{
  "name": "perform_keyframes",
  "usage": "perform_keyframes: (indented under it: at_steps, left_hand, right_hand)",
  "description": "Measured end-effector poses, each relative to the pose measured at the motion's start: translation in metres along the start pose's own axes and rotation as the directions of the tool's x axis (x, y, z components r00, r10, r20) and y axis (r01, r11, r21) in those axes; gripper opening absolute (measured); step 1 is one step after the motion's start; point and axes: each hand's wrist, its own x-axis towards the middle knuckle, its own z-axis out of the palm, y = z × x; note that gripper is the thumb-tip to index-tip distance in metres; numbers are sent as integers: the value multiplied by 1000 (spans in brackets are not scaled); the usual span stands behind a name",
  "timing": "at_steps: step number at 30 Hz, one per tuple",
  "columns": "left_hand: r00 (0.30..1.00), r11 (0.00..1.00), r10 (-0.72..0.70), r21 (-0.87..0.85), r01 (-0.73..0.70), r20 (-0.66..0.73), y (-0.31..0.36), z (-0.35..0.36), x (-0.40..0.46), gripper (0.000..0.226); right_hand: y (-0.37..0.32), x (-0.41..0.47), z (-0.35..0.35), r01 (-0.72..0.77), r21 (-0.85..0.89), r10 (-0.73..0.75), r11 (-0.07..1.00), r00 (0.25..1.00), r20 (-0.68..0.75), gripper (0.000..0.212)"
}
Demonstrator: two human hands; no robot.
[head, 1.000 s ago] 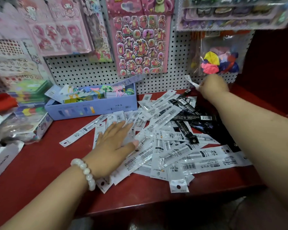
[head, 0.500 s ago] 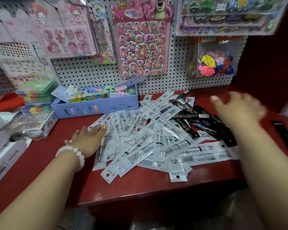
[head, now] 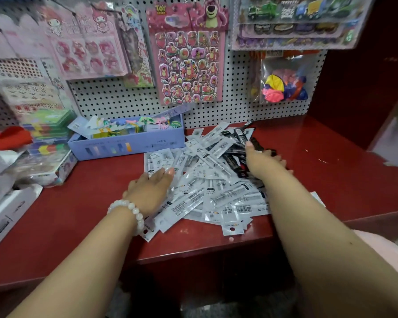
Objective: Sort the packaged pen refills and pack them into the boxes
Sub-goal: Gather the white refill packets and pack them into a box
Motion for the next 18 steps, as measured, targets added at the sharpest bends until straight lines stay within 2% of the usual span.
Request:
perform_keyframes:
  at_steps: [2, 7, 9, 10, 11, 14, 16, 18]
  left_hand:
    - [999, 996, 31, -87, -32, -13, 1, 1, -2, 64]
    - [997, 931, -17, -366, -11, -73, 2, 1, 3, 48]
    - [992, 862, -18, -505, -48, -124, -2, -1, 1, 31]
    - [987, 844, -45, -534, -45, -154, -4, -4, 1, 32]
    - [979, 856, -85, -516, -23, -186, -7, -8, 2, 43]
    - [962, 903, -216, -409, 132, -168, -1, -22, 3, 68]
    - [967, 905, -244, -374, 202, -70, 13, -32, 5, 71]
    - [972, 913, -234, -343, 219, -2, 27, -35, 10, 78]
  right_hand:
    - [-14, -5, 11, 58, 33, -59, 998, 998, 18, 90]
    - [-32, -22, 22, 213, 55, -216, 976, 974, 66, 92]
    - [-31, -26, 19, 237, -29, -237, 971, 972, 12, 93]
    - [-29, -27, 17, 253, -90, -257, 963, 966, -36, 93]
    - [-26, -31, 17, 288, -138, -301, 948, 950, -85, 91]
    - [-25, -56, 32, 536, -92, -544, 839, 828, -137, 80]
    - [-31, -75, 49, 689, 13, -687, 724, 723, -64, 73]
    - [-38, -85, 64, 757, -12, -756, 653, 653, 41, 68]
